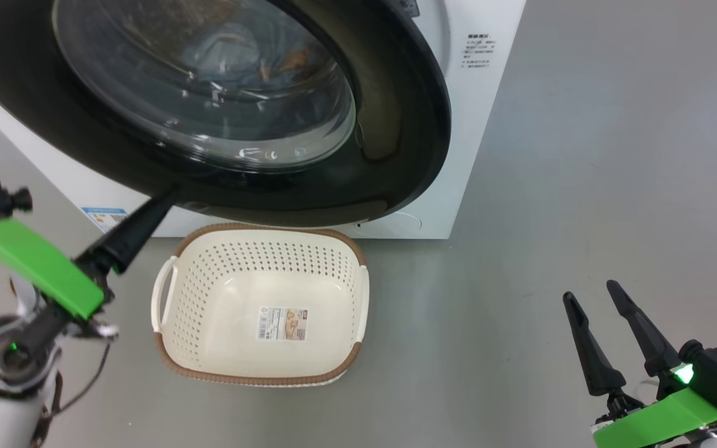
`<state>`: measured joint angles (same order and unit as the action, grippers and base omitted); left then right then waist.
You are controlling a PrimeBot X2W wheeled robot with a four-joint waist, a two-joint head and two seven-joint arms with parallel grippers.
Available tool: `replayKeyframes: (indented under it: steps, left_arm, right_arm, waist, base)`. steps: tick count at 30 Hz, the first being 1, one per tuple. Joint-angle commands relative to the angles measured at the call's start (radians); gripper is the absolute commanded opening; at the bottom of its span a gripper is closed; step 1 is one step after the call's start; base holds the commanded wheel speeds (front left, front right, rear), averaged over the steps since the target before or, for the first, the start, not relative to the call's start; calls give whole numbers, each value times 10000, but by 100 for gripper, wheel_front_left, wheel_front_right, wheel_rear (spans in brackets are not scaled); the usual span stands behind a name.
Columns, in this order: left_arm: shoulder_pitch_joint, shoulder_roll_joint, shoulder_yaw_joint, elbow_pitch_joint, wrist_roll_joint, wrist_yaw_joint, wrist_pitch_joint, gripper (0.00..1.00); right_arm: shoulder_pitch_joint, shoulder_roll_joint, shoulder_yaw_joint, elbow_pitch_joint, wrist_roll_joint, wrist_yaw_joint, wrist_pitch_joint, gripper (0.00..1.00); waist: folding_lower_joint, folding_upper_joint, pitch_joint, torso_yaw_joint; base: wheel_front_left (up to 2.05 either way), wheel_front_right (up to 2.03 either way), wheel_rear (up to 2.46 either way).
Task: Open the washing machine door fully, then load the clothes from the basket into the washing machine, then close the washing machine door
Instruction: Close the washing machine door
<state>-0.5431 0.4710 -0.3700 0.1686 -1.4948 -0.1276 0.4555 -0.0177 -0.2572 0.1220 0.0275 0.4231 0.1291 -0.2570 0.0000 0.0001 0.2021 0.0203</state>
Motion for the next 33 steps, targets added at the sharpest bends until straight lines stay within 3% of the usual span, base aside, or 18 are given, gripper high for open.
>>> replayKeyframes:
  steps: [1, 15, 28, 33]
  left_arm:
    - [118, 550, 330, -242, 57, -31, -359, 100]
    - [2016, 1136, -816, 18, 683, -31, -2743, 100]
    - [3002, 1458, -2004, 1491, 1639, -31, -6479, 100]
    - [3050, 1276, -2200, 2457, 2271, -31, -7101, 100]
  right_arm:
    - [183, -214, 159, -290, 86, 16, -48, 100]
    - [745, -332, -208, -453, 139, 16, -48, 100]
    - [1107, -329, -417, -430, 275, 16, -48, 100]
    - [1169, -352, -423, -372, 317, 16, -48, 100]
  waist:
    - [0, -1, -114, 36]
    - [0, -1, -465, -143]
    - [0, -1, -684, -541]
    - [0, -1, -844, -599]
  base:
    - [0, 0, 0]
    - [0, 0, 0]
    - [0, 0, 0]
    - [0, 0, 0]
